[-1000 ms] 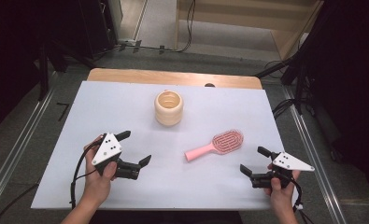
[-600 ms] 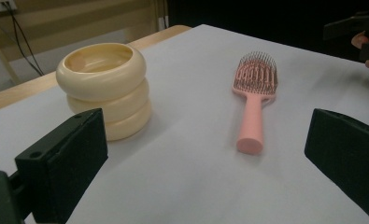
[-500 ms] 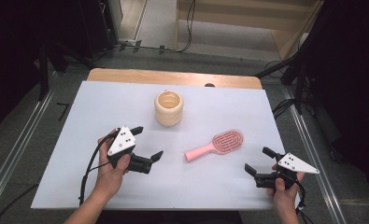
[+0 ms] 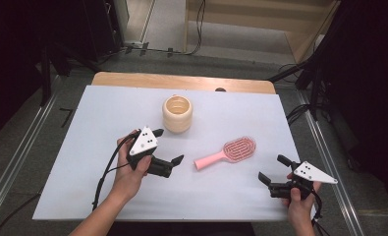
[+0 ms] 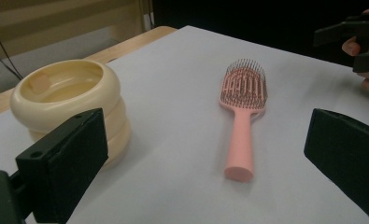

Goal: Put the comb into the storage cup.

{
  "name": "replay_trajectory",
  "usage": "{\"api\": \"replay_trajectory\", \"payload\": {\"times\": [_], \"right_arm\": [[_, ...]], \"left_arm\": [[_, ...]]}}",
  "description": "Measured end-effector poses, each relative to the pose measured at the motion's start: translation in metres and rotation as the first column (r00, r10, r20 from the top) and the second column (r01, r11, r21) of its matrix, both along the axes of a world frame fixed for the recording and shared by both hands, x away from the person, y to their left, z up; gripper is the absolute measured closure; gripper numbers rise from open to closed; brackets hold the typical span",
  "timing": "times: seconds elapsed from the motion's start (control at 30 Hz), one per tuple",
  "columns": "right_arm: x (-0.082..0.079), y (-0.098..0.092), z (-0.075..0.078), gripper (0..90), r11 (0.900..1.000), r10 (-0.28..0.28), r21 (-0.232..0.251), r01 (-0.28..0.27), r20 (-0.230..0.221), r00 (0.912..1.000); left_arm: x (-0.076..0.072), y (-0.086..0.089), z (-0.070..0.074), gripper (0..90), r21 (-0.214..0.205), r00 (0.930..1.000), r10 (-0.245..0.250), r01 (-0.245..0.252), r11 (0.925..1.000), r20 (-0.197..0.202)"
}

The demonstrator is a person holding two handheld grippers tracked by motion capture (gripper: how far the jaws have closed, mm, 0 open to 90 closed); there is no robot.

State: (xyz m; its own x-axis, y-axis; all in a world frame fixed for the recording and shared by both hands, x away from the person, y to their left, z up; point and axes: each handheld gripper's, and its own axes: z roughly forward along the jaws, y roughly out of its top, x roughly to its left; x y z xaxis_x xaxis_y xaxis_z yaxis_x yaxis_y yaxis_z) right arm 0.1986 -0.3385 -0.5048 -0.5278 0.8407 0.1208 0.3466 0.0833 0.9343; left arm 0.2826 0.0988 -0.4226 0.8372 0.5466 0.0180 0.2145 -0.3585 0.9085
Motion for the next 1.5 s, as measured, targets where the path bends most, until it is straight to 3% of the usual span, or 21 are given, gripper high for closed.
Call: {"api": "replay_trajectory", "payload": {"times": [0.7,0.93,1.27,1.5], "right_arm": [[-0.001,0.000,0.000,0.0,1.0000,0.001,0.002,-0.001,-0.001,1.0000],[-0.001,0.001,0.001,0.0,0.9999,0.011,0.000,-0.011,0.004,0.9999],[-0.001,0.001,0.001,0.0,0.9999,0.014,0.001,-0.014,0.005,0.9999],[-0.001,0.002,0.000,0.0,0.9998,0.019,-0.001,-0.019,0.006,0.9998]], "left_arm": [[0.018,-0.041,-0.006,5.2,0.026,0.9986,-0.038,0.039,0.9989,-0.037],[0.025,-0.057,-0.012,5.2,0.068,0.9961,-0.063,0.067,0.9954,-0.061],[0.032,-0.075,-0.017,5.2,0.095,0.9932,-0.083,0.091,0.9913,-0.081],[0.039,-0.093,-0.023,5.2,0.139,0.9897,-0.100,0.114,0.9837,-0.102]]}}
